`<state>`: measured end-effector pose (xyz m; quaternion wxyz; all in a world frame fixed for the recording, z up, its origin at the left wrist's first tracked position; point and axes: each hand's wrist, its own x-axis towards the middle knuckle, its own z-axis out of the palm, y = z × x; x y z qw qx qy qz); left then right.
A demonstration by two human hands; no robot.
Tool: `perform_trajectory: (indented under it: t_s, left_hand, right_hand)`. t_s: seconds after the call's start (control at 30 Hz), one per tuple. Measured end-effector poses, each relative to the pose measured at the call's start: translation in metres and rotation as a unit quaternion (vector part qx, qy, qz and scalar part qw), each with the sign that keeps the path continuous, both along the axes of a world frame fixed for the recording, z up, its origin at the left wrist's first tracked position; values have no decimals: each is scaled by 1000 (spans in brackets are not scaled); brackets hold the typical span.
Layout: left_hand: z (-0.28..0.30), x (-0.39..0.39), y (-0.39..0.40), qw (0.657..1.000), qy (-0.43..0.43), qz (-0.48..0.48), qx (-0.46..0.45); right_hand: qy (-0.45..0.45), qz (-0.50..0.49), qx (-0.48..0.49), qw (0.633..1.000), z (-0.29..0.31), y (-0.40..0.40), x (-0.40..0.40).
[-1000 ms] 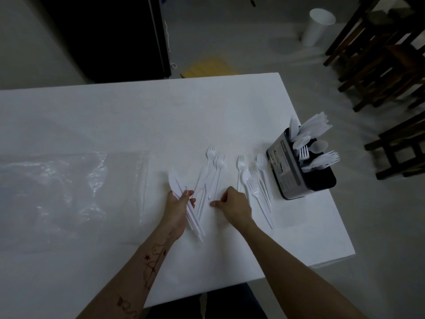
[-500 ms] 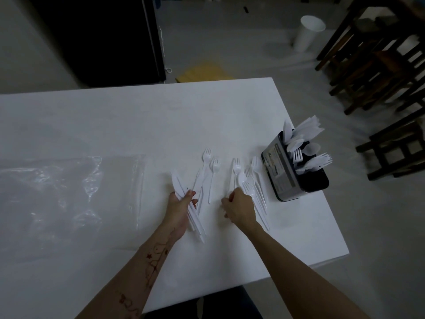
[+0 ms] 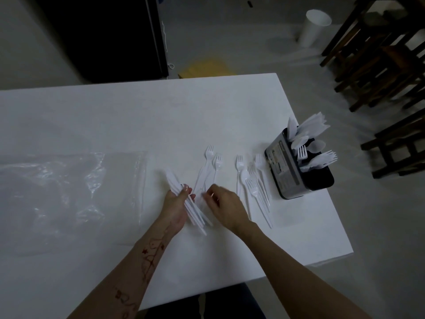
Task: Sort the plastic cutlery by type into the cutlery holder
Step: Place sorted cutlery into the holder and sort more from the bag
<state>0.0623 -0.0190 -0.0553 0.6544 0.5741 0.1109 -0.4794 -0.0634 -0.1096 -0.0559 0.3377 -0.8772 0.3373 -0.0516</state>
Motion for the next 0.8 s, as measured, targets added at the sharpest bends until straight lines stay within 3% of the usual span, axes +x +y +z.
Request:
perform_trajectory:
  t_s: [0.07,0.2,0.37,0.47,0.53,0.6,0.8]
  left_hand:
    - [-4,4,7,1000,10,13,10]
    - [-9,6,16,999,16,21,31]
    - [-3,1,20,999,9,26,34]
    - [1,-2,21,999,0,25,32]
    - [3,-2,22,999,-4,15,29]
    - [5,-1,23,1000,1,4,21]
    - [2,2,27,999,-11,-25,21]
  right_hand:
    - [18,-37,-98,994,-11,-1,0]
    - [75,23,-239,968,-33,-7,-20]
    - [121,-50,-272,953,-31,-16,-31]
    - [106,-81,-175,975,-20,-9,-17]
    - [154,-88,-68,982,-17,2,-1]
    - [188,-94,-7,978,-18,12,11]
    - [148,-189,155,958,-21,3,13]
